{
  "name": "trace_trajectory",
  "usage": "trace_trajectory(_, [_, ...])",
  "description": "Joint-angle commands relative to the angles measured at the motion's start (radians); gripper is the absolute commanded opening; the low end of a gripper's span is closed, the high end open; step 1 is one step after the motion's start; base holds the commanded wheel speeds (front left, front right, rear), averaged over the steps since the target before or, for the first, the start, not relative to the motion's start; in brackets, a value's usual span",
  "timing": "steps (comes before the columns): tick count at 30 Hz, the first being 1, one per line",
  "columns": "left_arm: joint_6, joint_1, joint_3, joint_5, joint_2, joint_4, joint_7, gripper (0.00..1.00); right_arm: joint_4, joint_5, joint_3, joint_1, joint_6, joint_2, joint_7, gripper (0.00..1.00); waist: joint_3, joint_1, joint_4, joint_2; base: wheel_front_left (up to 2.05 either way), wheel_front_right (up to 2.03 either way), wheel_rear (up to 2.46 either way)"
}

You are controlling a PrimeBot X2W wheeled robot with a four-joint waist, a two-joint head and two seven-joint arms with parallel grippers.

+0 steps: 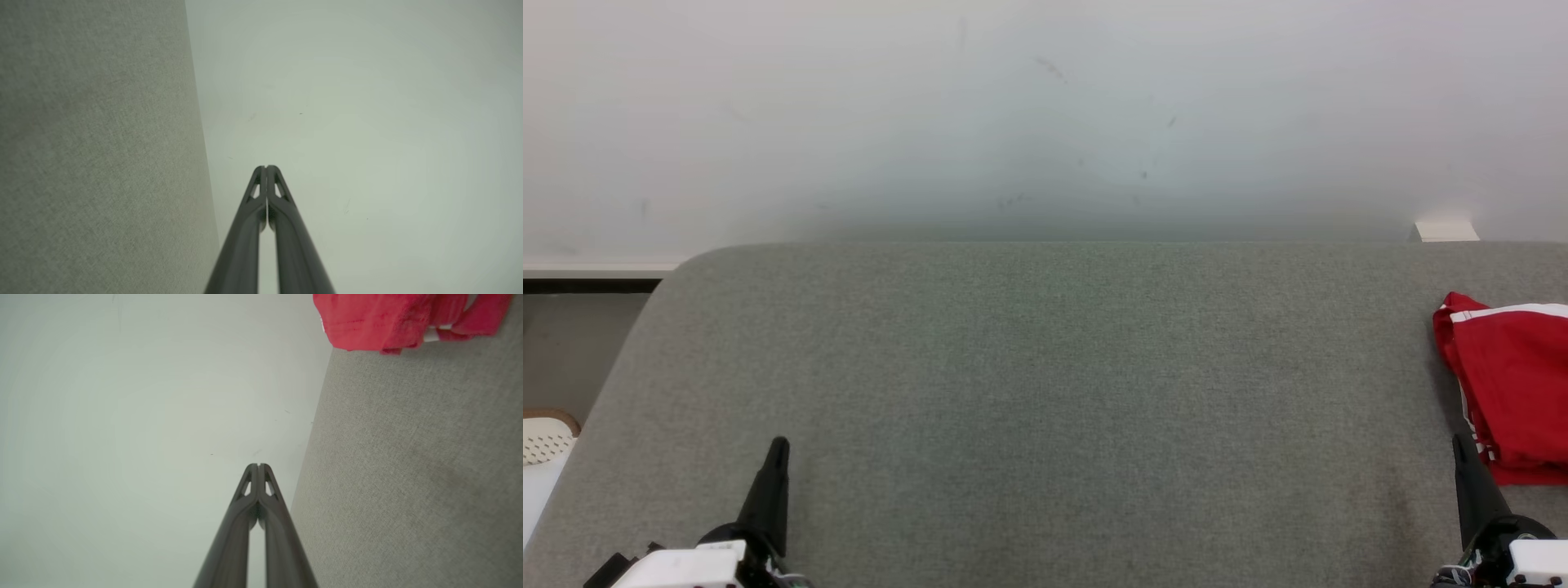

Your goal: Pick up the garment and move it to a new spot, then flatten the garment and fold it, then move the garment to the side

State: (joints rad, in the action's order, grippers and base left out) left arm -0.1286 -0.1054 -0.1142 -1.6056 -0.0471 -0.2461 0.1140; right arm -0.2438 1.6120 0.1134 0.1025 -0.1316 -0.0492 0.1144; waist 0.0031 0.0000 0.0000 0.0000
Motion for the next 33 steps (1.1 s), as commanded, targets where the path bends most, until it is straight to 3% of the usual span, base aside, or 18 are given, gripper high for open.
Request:
trace_trajectory(1, [-0.004, -0.006, -0.001, -0.014, -0.006, 0.003, 0.003, 0.00, -0.002, 0.002, 0.003, 0.012, 0.002, -0.001, 0.002, 0.00, 0.000, 0.0000, 0.000, 0.0000, 0.00, 0.00, 0.00])
trace_trajectory(33, [-0.004, -0.006, -0.001, -0.014, -0.006, 0.003, 0.003, 0.00, -0.002, 0.002, 0.003, 0.012, 0.002, -0.001, 0.002, 0.00, 0.000, 0.0000, 0.000, 0.0000, 0.00, 0.00, 0.00])
